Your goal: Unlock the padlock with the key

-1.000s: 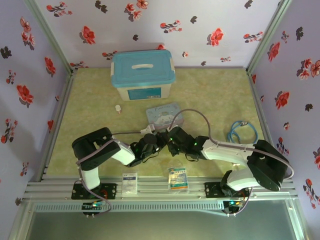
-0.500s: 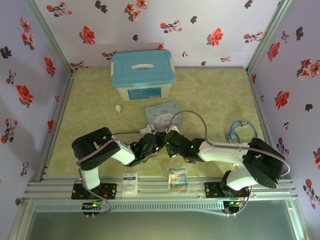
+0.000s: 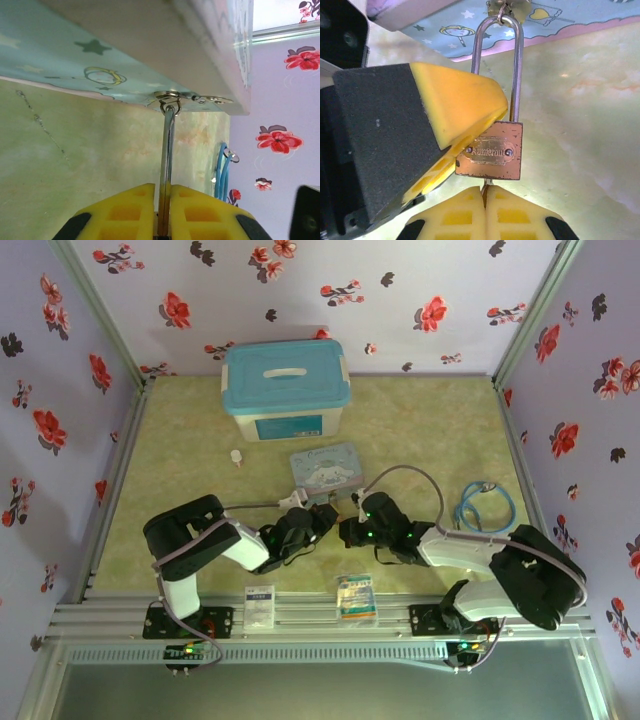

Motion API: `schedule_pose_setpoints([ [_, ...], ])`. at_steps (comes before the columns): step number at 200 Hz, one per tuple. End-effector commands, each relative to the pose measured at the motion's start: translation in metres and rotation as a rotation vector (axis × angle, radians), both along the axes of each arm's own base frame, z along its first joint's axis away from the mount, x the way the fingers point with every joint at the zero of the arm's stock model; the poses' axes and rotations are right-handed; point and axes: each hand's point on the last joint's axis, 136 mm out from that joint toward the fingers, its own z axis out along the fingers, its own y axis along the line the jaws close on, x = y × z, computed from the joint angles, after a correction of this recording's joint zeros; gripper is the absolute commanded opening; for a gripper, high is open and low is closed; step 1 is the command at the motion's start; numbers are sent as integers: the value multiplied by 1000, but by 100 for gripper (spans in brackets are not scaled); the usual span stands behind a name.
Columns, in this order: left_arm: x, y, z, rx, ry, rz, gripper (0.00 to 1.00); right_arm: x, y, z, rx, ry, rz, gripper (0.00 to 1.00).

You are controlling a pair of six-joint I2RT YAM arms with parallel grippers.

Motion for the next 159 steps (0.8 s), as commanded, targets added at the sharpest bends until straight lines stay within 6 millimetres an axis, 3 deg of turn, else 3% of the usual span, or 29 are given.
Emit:
schedule_pose_setpoints([
  [1, -14, -11, 11, -64, -2, -70, 2, 4, 14, 31, 228, 27, 12, 3],
  [68, -15, -9, 11, -53, -13, -75, 8, 5, 7, 31, 337, 87, 1, 4],
  [106, -16, -13, 2, -13, -17, -83, 12, 2, 5, 17, 249, 112, -3, 3],
  [135, -16, -16, -6, -1, -7, -88, 16, -2, 10, 19, 258, 107, -7, 3],
  [159, -17, -16, -7, 0, -5, -89, 11, 1, 6, 10, 218, 117, -30, 5],
])
